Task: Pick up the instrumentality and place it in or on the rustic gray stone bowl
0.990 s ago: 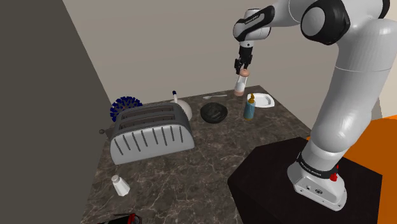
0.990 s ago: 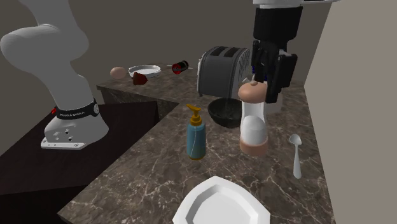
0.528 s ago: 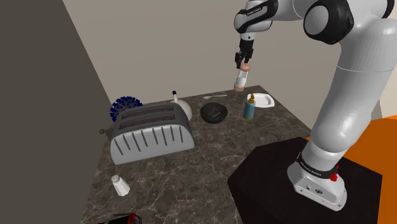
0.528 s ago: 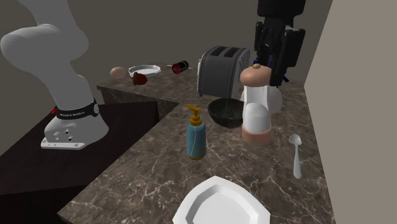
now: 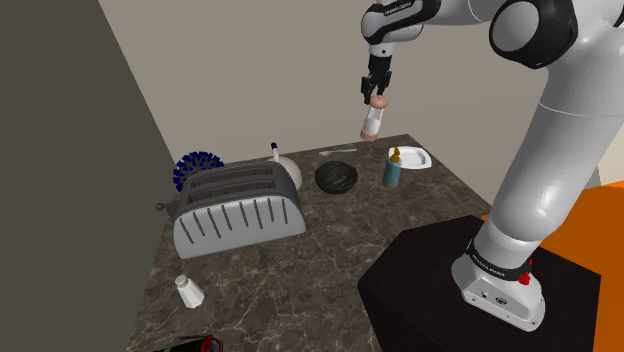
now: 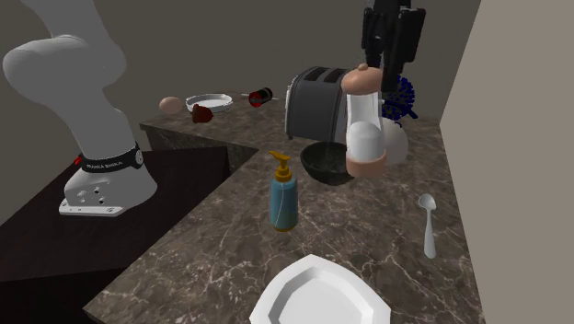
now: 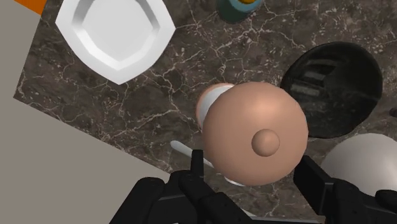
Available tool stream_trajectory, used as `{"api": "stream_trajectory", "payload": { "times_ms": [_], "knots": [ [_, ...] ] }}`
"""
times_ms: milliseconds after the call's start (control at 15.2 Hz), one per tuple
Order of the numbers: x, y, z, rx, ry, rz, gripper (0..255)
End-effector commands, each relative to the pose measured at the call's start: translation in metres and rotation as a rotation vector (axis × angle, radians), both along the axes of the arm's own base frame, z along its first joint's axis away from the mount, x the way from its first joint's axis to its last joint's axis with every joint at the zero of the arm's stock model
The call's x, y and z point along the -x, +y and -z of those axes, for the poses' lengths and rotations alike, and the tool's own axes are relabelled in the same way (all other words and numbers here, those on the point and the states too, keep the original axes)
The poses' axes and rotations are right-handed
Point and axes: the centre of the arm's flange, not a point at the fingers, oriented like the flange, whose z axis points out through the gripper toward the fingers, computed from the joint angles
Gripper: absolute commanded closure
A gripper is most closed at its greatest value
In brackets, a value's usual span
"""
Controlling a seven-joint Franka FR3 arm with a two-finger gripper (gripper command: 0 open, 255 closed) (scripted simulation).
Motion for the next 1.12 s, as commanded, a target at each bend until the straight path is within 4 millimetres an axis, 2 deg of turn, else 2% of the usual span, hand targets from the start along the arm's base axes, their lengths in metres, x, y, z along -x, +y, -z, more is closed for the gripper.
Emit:
{"api": "stream_trajectory", "payload": {
  "times_ms": [0, 924, 1056],
  "knots": [
    [-0.004, 0.026, -0.01, 0.0, 0.0, 0.001, 255],
    [-0.027, 0.203, -0.06, 0.0, 0.0, 0.001, 255],
    [-0.027, 0.203, -0.049, 0.0, 0.0, 0.001, 255]
  ]
}}
